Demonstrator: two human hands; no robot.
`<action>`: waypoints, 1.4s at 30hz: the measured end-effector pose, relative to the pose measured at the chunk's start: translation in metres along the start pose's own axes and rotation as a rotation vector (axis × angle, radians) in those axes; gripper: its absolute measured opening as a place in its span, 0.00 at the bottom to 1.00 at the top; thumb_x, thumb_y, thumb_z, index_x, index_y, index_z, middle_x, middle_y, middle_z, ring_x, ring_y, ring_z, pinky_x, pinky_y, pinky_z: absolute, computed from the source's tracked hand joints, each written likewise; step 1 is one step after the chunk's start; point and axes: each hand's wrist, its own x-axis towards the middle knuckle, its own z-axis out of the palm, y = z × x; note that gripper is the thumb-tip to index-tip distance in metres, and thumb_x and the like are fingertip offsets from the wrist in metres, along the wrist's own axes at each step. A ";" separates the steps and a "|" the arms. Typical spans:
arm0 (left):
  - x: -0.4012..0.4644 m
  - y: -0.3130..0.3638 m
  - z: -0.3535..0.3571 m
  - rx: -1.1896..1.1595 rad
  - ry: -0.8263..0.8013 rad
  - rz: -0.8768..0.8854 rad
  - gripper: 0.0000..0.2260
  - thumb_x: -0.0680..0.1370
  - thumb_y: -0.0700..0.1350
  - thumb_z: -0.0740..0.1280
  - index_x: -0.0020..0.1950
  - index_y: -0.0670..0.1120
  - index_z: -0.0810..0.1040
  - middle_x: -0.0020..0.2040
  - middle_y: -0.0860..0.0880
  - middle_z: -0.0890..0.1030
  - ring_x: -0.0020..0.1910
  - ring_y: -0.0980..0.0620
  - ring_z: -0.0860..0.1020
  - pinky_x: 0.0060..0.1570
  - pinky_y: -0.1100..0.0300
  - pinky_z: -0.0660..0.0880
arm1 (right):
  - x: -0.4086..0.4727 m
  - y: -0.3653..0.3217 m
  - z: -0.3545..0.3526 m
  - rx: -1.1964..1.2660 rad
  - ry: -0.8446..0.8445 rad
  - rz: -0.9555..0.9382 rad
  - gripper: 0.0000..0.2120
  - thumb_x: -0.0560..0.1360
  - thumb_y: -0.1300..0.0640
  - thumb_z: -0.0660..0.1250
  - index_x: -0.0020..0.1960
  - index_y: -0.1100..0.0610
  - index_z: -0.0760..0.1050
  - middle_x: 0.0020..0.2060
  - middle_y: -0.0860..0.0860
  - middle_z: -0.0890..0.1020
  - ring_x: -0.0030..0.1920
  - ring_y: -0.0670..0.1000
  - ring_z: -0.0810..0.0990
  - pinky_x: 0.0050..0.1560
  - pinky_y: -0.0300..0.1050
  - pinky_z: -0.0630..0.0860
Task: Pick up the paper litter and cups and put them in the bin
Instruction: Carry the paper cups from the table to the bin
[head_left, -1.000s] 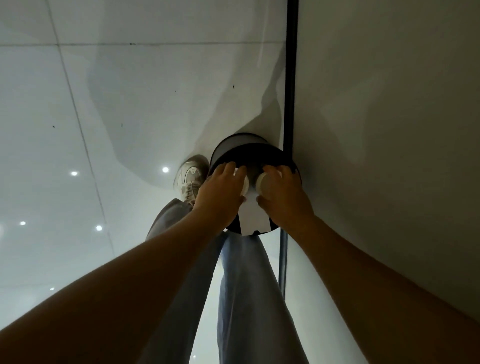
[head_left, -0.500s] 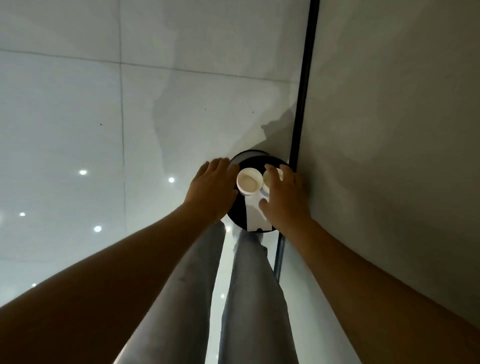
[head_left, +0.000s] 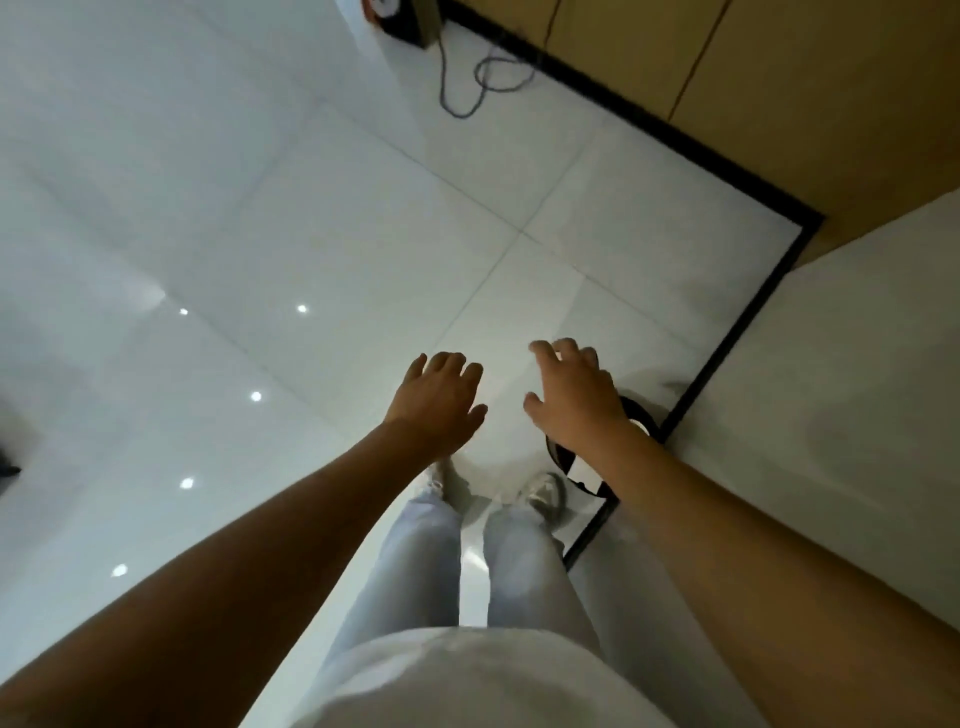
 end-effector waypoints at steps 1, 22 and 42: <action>-0.019 -0.014 -0.004 -0.009 0.022 -0.032 0.23 0.81 0.55 0.57 0.73 0.45 0.62 0.72 0.45 0.65 0.73 0.46 0.61 0.74 0.49 0.55 | -0.003 -0.022 -0.008 -0.030 -0.004 -0.047 0.27 0.78 0.51 0.63 0.73 0.54 0.59 0.70 0.56 0.65 0.66 0.59 0.66 0.59 0.51 0.71; -0.459 -0.390 0.132 -0.427 0.262 -0.835 0.23 0.81 0.54 0.57 0.73 0.46 0.62 0.73 0.46 0.64 0.73 0.46 0.60 0.74 0.49 0.54 | -0.102 -0.583 0.163 -0.426 -0.210 -0.713 0.27 0.77 0.51 0.63 0.73 0.53 0.59 0.68 0.55 0.65 0.66 0.58 0.65 0.61 0.52 0.70; -0.602 -0.633 0.227 -0.896 0.277 -1.365 0.22 0.81 0.53 0.57 0.72 0.45 0.63 0.70 0.46 0.68 0.70 0.45 0.64 0.70 0.49 0.61 | -0.072 -0.951 0.302 -0.758 -0.413 -1.159 0.28 0.75 0.52 0.64 0.73 0.53 0.60 0.67 0.55 0.66 0.65 0.58 0.66 0.60 0.53 0.71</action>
